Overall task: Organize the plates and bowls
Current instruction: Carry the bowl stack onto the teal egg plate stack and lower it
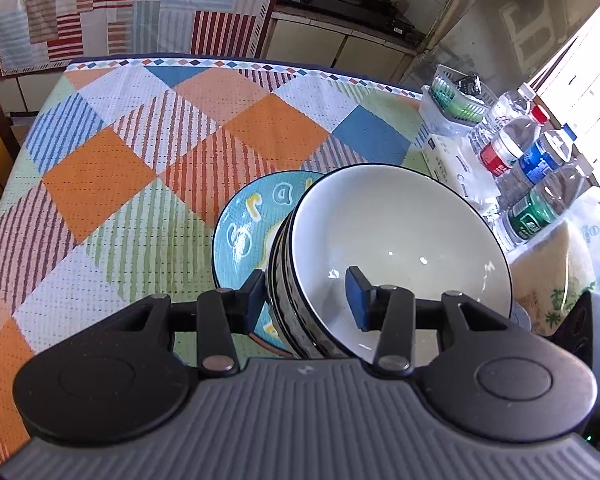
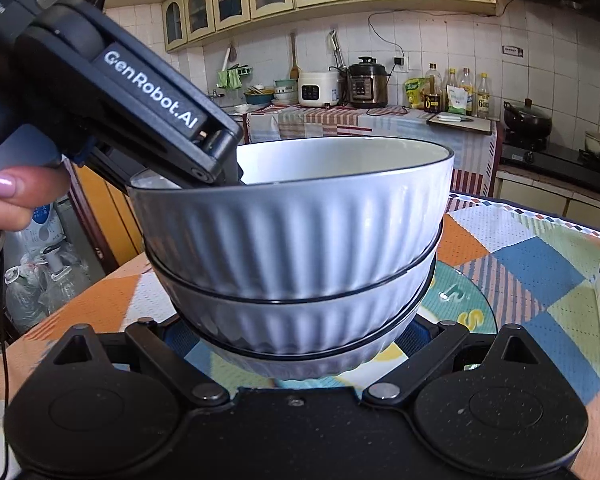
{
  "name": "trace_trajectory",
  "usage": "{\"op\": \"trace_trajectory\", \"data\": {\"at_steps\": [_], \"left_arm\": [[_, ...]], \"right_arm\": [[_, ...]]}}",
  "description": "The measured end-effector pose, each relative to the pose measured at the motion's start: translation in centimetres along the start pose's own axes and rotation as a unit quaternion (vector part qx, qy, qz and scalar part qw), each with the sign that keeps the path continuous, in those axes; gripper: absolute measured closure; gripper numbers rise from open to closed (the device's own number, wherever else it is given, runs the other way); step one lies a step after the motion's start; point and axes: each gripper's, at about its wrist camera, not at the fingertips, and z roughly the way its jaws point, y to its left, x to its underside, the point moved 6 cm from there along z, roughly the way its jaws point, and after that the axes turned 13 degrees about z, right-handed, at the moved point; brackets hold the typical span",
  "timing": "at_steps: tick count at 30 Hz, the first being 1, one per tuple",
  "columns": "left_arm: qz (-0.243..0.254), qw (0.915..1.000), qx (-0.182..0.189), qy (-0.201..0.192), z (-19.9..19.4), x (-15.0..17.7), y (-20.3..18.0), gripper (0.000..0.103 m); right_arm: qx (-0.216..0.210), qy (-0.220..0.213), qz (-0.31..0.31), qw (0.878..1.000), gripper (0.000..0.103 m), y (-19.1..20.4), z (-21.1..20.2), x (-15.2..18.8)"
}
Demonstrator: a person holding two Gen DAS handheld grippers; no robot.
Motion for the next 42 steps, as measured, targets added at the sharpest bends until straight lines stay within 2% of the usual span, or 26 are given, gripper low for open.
{"op": "trace_trajectory", "data": {"at_steps": [2,10,19,26,30,37,42], "left_arm": [[0.006,1.0,-0.001,-0.001,1.1,-0.5,0.1,0.061],[0.015,0.9998,-0.006,0.014,4.7,-1.9,1.3,0.061],[0.01,0.9996,-0.007,0.027,7.7,-1.2,2.1,0.061],[0.007,0.9997,-0.012,0.022,8.8,-2.2,2.2,0.061],[-0.006,0.9997,-0.018,0.016,9.3,-2.3,2.6,0.061],[-0.026,0.9996,-0.012,0.007,9.5,-2.2,2.9,0.061],[-0.045,0.9988,-0.02,0.002,9.3,-2.0,2.9,0.061]], "right_arm": [[0.001,-0.007,0.001,1.0,0.004,-0.8,0.6,0.1],[0.02,0.015,0.019,0.999,0.004,-2.4,3.4,-0.2],[0.044,0.043,-0.004,0.998,0.004,-3.2,5.5,1.2],[0.061,0.044,-0.012,0.997,0.004,-3.9,6.1,0.8],[0.057,0.049,0.028,0.997,0.005,-4.4,6.4,0.2],[0.071,0.062,0.037,0.995,0.005,-4.3,6.7,0.3],[0.112,0.078,0.029,0.99,0.004,-4.4,6.7,0.6]]}}
